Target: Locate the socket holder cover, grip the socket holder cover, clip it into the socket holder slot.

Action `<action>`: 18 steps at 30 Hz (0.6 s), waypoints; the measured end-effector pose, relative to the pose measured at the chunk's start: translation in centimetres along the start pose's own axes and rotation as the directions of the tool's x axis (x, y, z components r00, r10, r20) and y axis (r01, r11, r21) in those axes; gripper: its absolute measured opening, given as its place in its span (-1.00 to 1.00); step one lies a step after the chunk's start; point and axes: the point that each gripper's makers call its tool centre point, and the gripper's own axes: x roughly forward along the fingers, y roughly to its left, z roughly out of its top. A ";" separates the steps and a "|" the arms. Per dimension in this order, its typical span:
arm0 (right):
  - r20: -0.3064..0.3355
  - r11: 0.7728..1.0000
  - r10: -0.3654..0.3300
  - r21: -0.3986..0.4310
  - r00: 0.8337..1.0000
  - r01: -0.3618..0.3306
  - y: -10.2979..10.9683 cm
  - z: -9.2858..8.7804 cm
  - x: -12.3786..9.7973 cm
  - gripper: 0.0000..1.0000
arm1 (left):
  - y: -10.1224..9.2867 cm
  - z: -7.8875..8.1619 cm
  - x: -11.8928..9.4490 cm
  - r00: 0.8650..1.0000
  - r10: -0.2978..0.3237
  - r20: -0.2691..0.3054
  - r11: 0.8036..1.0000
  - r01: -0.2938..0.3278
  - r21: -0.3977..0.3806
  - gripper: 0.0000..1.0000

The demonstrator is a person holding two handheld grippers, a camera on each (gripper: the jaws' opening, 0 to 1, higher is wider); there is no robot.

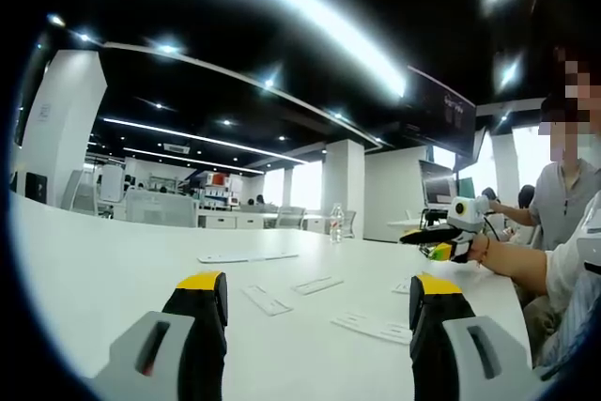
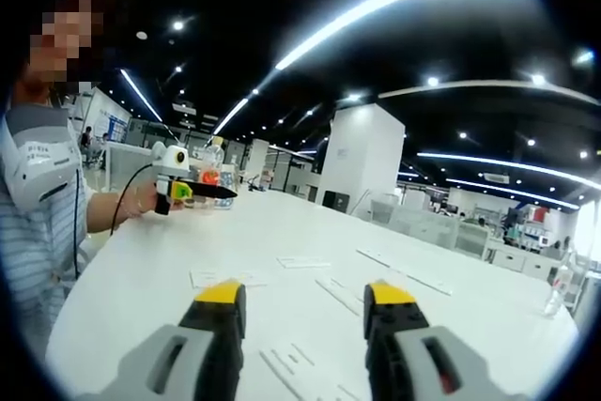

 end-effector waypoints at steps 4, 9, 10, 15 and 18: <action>-0.003 1.000 0.013 -0.003 1.000 -0.013 0.3 -0.1 0.0 0.05 | 0.0 -0.1 0.0 1.000 0.003 -0.005 1.000 -0.003 0.003 0.59; -0.013 1.000 0.022 -0.010 1.000 -0.022 0.5 -0.2 0.1 0.08 | 0.1 -0.2 0.0 1.000 0.005 -0.007 1.000 -0.005 0.003 0.59; -0.016 1.000 0.024 -0.011 1.000 -0.025 0.6 -0.3 0.1 0.08 | 0.1 -0.2 0.0 1.000 0.005 -0.007 1.000 -0.005 0.003 0.59; -0.040 0.999 0.040 -0.026 0.998 -0.041 0.9 -0.7 0.1 0.12 | 0.0 -0.2 0.0 1.000 0.005 -0.008 1.000 -0.005 0.004 0.59; -0.051 0.998 0.046 -0.033 0.998 -0.047 1.0 -0.8 0.1 0.12 | -0.1 -0.3 0.0 1.000 0.004 -0.010 1.000 -0.003 0.005 0.59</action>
